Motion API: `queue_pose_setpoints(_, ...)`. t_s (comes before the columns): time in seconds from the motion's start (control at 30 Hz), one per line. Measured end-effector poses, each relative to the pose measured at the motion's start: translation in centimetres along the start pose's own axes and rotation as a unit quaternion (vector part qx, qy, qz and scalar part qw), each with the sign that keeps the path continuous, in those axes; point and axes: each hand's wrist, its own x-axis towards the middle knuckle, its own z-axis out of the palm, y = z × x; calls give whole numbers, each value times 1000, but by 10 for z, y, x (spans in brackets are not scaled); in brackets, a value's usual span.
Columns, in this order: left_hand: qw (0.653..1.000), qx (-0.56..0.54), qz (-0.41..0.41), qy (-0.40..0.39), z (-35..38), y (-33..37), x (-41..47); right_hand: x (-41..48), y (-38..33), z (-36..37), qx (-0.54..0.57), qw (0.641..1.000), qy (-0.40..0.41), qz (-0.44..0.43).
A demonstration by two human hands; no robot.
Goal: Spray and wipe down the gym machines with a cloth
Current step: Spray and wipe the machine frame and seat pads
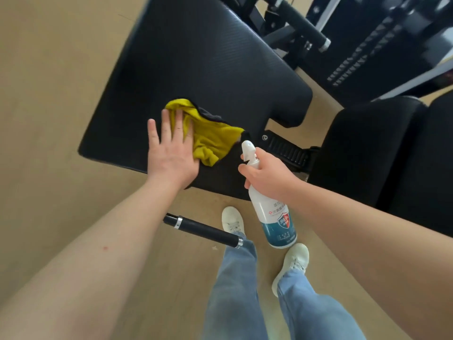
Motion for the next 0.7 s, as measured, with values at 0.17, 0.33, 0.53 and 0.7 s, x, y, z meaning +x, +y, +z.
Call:
queue_pose_setpoints(0.17, 994, -45, -98, -13, 4, -39, -10, -5, -16, 10, -25, 999, -22, -27)
queue_pose_setpoints(0.33, 986, -100, -130, -31, 19, 20, -28, -18, -7, 14, -10, 999, -36, -28)
queue_pose_setpoints(0.53, 991, -134, -2, -29, 34, 124, -47, -28, 31, 5, -41, 998, -44, -35)
queue_pose_setpoints(0.7, 978, -86, 183, -48, 27, 181, -50, -30, 61, 1, -73, 996, -52, -26)
